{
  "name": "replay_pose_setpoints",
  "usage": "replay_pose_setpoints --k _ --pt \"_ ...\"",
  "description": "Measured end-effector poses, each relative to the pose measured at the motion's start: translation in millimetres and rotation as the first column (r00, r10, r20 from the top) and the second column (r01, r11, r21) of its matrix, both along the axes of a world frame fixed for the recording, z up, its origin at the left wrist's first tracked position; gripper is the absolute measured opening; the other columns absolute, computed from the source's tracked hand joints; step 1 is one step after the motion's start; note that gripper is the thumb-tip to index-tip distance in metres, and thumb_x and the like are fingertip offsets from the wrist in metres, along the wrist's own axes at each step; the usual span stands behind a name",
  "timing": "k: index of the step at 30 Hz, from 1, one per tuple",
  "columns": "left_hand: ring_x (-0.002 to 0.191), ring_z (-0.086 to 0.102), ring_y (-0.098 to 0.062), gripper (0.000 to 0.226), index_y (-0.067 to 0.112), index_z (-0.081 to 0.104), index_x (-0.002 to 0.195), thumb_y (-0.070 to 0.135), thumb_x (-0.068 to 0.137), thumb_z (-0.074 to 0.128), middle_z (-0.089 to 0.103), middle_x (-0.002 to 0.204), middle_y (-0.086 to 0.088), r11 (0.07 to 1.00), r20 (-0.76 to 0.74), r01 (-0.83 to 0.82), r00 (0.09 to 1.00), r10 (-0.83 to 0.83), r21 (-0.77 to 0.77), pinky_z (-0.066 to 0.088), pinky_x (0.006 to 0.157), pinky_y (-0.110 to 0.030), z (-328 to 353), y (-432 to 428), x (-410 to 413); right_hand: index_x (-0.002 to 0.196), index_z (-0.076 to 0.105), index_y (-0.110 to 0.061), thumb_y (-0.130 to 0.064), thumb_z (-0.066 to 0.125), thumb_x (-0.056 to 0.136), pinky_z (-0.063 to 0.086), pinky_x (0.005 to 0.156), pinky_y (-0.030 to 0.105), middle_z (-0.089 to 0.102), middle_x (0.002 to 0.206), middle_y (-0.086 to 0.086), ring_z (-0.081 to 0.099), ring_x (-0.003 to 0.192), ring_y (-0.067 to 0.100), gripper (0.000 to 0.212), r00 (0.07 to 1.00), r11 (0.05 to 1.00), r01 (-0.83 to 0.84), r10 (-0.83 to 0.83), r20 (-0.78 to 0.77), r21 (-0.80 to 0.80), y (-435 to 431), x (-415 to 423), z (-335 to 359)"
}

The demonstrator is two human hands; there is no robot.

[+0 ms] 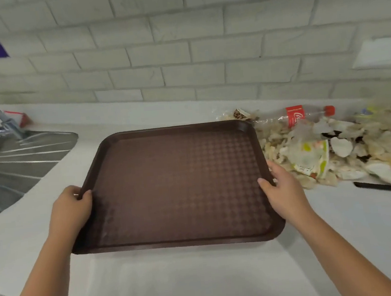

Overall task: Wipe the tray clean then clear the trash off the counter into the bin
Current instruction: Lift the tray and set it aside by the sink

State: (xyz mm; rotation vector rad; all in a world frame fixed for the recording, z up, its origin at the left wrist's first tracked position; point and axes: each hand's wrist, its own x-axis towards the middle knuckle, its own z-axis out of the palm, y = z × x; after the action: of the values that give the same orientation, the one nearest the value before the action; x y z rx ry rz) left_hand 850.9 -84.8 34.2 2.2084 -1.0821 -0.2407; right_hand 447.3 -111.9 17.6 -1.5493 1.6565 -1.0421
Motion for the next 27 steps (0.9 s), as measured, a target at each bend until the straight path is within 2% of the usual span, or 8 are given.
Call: replay_pose_setpoints --k 4,8,13,17,21,27 --pt "0.103 0.055 -0.042 0.029 -0.001 0.056 0.111 0.02 0.092 0.053 0.062 0.109 -0.026 0.998 0.03 0.049 0.998 -0.05 0.025 0.039 0.082 -0.042 -0.3 -45.8 81.8 0.142 0.041 -0.023 -0.019 0.051 0.095 0.038 0.092 0.022 0.054 0.134 -0.004 0.051 0.123 0.019 0.048 0.997 0.997 0.073 -0.073 -0.031 0.002 -27.4 82.7 -10.3" --pt "0.106 0.052 -0.044 0.028 -0.004 0.057 0.112 0.015 0.092 0.051 0.06 0.11 -0.029 0.992 0.044 0.105 0.993 -0.108 0.07 0.039 0.085 -0.043 4.3 -85.6 138.4 0.142 0.04 -0.025 -0.023 0.05 0.095 0.044 0.095 0.03 0.055 0.134 -0.003 0.053 0.119 0.022 0.049 0.981 0.992 0.126 -0.121 -0.152 0.024 -52.4 146.7 -15.6" --pt "0.096 0.053 -0.047 0.018 -0.006 0.058 0.093 0.008 0.091 0.047 0.06 0.098 -0.034 0.973 0.063 0.186 0.979 -0.196 0.138 0.036 0.074 -0.041 -3.1 -142.2 186.5 0.127 0.051 -0.016 -0.023 0.047 0.095 0.052 0.079 0.036 0.066 0.108 0.006 0.061 0.096 0.026 0.033 0.927 0.992 0.127 -0.108 -0.36 0.028 -95.4 196.8 -13.0" --pt "0.097 0.053 -0.048 0.022 -0.008 0.059 0.097 0.008 0.09 0.046 0.06 0.099 -0.035 0.962 0.1 0.215 0.967 -0.233 0.169 0.04 0.078 -0.044 -12.7 -182.6 200.3 0.126 0.049 -0.012 -0.024 0.047 0.095 0.049 0.078 0.035 0.065 0.108 0.01 0.061 0.099 0.03 0.033 0.86 0.982 0.161 -0.089 -0.502 0.102 -127.2 213.4 -14.9" --pt "0.09 0.056 -0.048 0.022 -0.011 0.06 0.093 0.006 0.088 0.048 0.06 0.093 -0.035 0.95 0.138 0.247 0.952 -0.275 0.19 0.044 0.077 -0.045 -23.2 -214.3 197.8 0.122 0.05 -0.01 -0.024 0.046 0.096 0.047 0.076 0.035 0.063 0.109 0.011 0.06 0.1 0.031 0.029 0.822 0.963 0.214 -0.089 -0.563 0.16 -145.3 216.3 -22.2" --pt "0.089 0.056 -0.049 0.022 -0.012 0.06 0.093 0.008 0.086 0.051 0.058 0.094 -0.035 0.938 0.154 0.256 0.943 -0.296 0.234 0.046 0.079 -0.047 -44.1 -248.5 193.7 0.118 0.049 -0.007 -0.022 0.044 0.097 0.046 0.072 0.034 0.063 0.106 0.013 0.061 0.097 0.032 0.027 0.752 0.951 0.275 -0.118 -0.648 0.145 -161.3 214.7 -28.9"
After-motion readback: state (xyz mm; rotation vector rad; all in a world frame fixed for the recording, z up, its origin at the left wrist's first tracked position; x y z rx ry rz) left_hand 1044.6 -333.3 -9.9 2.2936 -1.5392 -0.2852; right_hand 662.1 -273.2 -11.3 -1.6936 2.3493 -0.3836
